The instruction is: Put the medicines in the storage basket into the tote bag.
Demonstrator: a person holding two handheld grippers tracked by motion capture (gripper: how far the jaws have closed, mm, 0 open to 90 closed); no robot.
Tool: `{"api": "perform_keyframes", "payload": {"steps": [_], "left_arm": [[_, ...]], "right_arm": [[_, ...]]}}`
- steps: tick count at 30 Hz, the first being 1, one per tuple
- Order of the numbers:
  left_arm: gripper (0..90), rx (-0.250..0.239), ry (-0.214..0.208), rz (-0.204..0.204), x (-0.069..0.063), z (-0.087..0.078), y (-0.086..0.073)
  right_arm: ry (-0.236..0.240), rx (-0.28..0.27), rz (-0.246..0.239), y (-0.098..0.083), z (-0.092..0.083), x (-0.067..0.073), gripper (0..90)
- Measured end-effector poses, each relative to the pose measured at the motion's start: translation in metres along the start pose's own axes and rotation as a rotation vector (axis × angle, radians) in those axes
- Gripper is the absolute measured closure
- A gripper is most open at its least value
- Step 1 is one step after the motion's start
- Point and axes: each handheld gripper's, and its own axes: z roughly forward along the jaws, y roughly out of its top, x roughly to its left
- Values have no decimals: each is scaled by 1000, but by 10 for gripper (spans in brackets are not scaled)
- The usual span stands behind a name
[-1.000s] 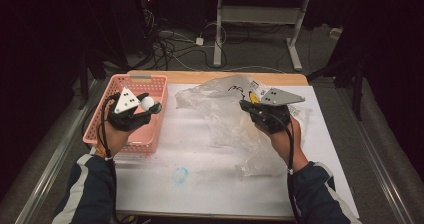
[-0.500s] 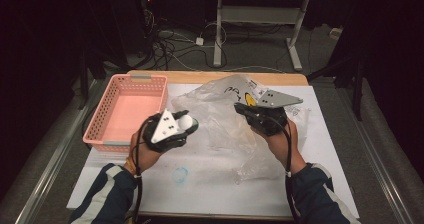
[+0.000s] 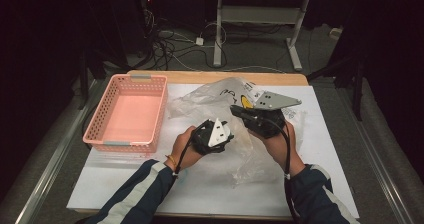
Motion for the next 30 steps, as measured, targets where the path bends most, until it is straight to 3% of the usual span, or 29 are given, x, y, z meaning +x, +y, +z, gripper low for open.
{"api": "perform_keyframes", "payload": {"steps": [1,5,7,11,14,17,20,22,24,25,27,30], "left_arm": [[484,14,36,19,1,5,0],[483,-37,1,-105,13,23,-2],[483,-32,-2,-130,15,28,-1],[482,0,-12,-117,18,43,2],[480,5,-7,-149,17,53,0],[476,23,-35,-120,20,58,-2],[400,4,-19,-140,20,53,0],[401,-36,-34,-148,21,45,0],[400,-84,-6,-188,18,38,0],[400,-73,-5,-167,18,33,-1],[397,-77,22,-163,14,24,-1],[397,-85,7,-123,10,10,-2]], "right_arm": [[3,0,1,0,0,1,900],[10,1,2,0,0,1,900],[11,3,6,0,0,1,900],[11,11,8,-1,2,0,900],[7,21,5,-2,3,-1,900],[5,25,8,-3,4,-2,900],[-3,31,10,-5,4,-4,900],[-10,35,13,-6,5,-7,900],[-19,38,16,-7,5,-9,900],[-27,43,21,-8,4,-11,900],[-35,46,25,-9,4,-13,900],[-35,50,23,-9,5,-14,900]]}}
